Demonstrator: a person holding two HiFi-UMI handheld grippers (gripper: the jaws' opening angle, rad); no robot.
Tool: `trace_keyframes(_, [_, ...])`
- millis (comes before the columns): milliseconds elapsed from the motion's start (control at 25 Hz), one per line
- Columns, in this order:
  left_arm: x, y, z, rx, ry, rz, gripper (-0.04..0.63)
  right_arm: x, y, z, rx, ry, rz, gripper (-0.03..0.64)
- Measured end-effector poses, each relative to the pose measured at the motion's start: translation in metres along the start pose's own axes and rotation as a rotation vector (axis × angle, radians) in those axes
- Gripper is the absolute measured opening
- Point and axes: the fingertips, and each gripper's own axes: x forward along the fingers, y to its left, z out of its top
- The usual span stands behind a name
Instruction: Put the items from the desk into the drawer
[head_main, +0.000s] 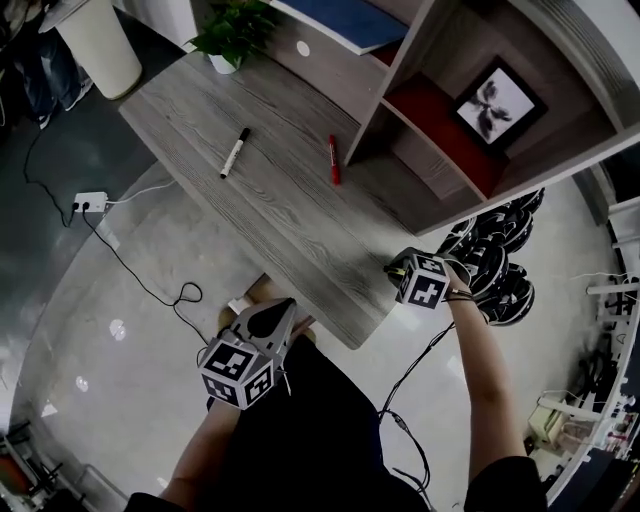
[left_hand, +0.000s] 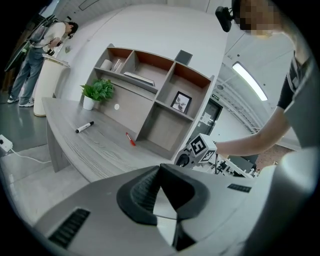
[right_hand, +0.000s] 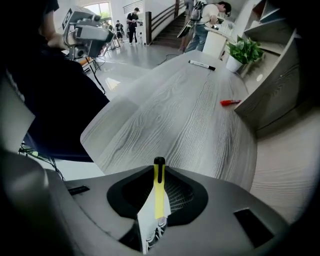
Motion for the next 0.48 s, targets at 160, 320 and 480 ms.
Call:
trace_keyframes(160, [-0.010,0.011,0.003,0.015,0.027,-0.045,0.023,-0.010,0.006,0.026,0.058,-0.026,-0.030,0.078])
trace_keyframes(320, [-0.019,0.020,0.008,0.065,0.064,-0.115,0.023,-0.015,0.016,0.052,0.136,-0.054,-0.070,0.078])
trace_keyframes(480, [-0.032,0.033,0.010,0.092,0.092,-0.162,0.023,-0.019,0.024,0.080,0.223,-0.091,-0.122,0.078])
